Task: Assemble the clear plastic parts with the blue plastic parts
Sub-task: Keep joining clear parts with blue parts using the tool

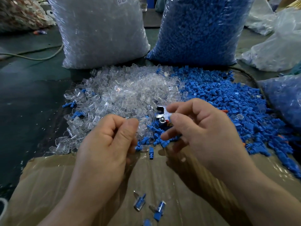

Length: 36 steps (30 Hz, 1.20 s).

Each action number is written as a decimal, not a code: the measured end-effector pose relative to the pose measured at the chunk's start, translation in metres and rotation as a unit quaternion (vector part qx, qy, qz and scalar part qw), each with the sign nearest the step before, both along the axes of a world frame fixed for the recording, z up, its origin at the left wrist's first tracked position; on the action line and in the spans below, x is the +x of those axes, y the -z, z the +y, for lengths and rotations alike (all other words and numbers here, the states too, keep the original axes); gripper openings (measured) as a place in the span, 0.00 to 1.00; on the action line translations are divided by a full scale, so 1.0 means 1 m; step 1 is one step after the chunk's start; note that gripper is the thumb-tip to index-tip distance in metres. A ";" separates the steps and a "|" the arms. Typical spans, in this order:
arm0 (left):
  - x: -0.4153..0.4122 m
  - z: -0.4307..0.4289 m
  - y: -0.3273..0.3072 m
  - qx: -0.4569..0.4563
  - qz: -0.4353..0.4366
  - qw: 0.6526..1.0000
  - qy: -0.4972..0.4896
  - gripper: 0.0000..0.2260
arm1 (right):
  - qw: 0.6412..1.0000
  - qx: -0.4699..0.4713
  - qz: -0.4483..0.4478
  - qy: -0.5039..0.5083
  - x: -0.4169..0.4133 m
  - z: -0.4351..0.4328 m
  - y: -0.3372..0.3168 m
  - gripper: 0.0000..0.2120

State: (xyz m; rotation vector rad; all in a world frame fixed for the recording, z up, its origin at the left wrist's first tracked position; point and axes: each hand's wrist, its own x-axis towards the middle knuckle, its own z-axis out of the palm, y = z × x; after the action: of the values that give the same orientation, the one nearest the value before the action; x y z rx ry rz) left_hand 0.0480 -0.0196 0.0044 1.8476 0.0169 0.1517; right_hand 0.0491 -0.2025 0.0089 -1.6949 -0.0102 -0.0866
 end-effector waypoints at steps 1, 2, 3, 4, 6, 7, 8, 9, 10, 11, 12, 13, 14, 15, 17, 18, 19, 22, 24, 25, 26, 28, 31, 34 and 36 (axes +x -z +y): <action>0.002 0.000 -0.001 -0.029 0.016 0.999 0.001 0.19 | 0.998 0.054 0.013 -0.009 0.000 -0.002 -0.001 0.07; 0.002 0.001 -0.001 -0.061 0.035 0.997 0.008 0.20 | 0.994 0.104 0.025 -0.021 -0.001 -0.003 -0.001 0.07; 0.003 0.001 -0.001 -0.093 0.053 0.994 0.017 0.19 | 0.988 0.148 0.036 -0.031 -0.001 -0.003 -0.002 0.06; 0.003 0.002 0.000 -0.117 0.068 0.990 0.025 0.19 | 0.981 0.183 0.045 -0.038 -0.001 -0.003 -0.001 0.07; 0.004 0.004 0.000 -0.150 0.086 0.984 0.038 0.15 | 0.973 0.217 0.055 -0.049 0.000 -0.003 -0.001 0.08; 0.004 0.005 0.000 -0.166 0.092 0.981 0.045 0.13 | 0.972 0.220 0.057 -0.052 0.000 -0.003 -0.001 0.07; 0.005 0.007 0.000 -0.178 0.095 0.978 0.053 0.10 | 0.973 0.218 0.060 -0.054 0.000 -0.004 -0.001 0.06; 0.006 0.008 0.000 -0.183 0.098 0.976 0.060 0.09 | 0.973 0.213 0.062 -0.056 -0.001 -0.004 -0.001 0.06; 0.006 0.009 0.000 -0.180 0.102 0.976 0.070 0.09 | 0.975 0.205 0.063 -0.059 -0.002 -0.004 -0.001 0.06; 0.006 0.010 0.001 -0.171 0.108 0.976 0.084 0.09 | 0.977 0.193 0.060 -0.062 -0.003 -0.004 0.000 0.06; 0.005 0.010 0.001 -0.160 0.116 0.975 0.102 0.11 | 0.981 0.173 0.056 -0.067 -0.004 -0.002 0.000 0.07; 0.004 0.009 0.002 -0.154 0.123 0.973 0.118 0.13 | 0.986 0.142 0.050 -0.072 -0.006 0.000 0.001 0.07; 0.002 0.007 0.003 -0.153 0.126 0.972 0.128 0.15 | 0.992 0.094 0.038 -0.074 -0.007 0.003 0.002 0.07; 0.001 0.006 0.004 -0.155 0.124 0.971 0.131 0.14 | 0.997 0.029 0.017 -0.071 -0.009 0.006 0.003 0.08; 0.001 0.003 0.008 -0.156 0.113 0.973 0.127 0.09 | 0.992 -0.105 -0.044 -0.052 -0.010 0.011 0.007 0.08; 0.002 0.003 0.010 -0.152 0.110 0.974 0.127 0.06 | 0.985 -0.149 -0.076 -0.045 -0.011 0.012 0.008 0.07; 0.003 0.002 0.011 -0.147 0.109 0.975 0.126 0.03 | 0.977 -0.181 -0.104 -0.041 -0.011 0.014 0.009 0.06; 0.003 0.002 0.015 -0.127 0.099 0.979 0.124 0.08 | 0.943 -0.273 -0.185 -0.037 -0.012 0.014 0.008 0.05; 0.002 0.001 0.014 -0.122 0.092 0.982 0.114 0.09 | 0.931 -0.297 -0.208 -0.044 -0.012 0.013 0.008 0.07; 0.002 0.001 0.014 -0.122 0.090 0.982 0.109 0.09 | 0.927 -0.304 -0.214 -0.048 -0.013 0.014 0.008 0.07; 0.002 0.002 0.014 -0.119 0.087 0.983 0.108 0.08 | 0.923 -0.313 -0.218 -0.049 -0.014 0.014 0.008 0.07; 0.002 0.002 0.013 -0.092 0.079 0.986 0.113 0.07 | 0.916 -0.330 -0.222 -0.049 -0.014 0.016 0.008 0.07; -0.001 0.001 0.010 -0.071 0.064 0.988 0.118 0.04 | 0.909 -0.337 -0.241 -0.039 -0.013 0.017 0.008 0.06; -0.003 0.001 0.006 -0.073 0.060 0.988 0.119 0.10 | 0.899 -0.349 -0.260 -0.049 -0.014 0.018 0.006 0.05; -0.004 0.002 0.004 -0.075 0.058 0.988 0.122 0.12 | 0.885 -0.375 -0.270 -0.058 -0.015 0.018 0.003 0.07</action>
State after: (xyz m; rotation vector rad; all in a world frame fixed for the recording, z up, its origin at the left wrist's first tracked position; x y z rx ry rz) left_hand 0.0443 -0.0177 0.0000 1.6903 -0.1135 -0.1249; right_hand 0.0344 -0.1844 0.0060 -2.3845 -0.6376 -0.5198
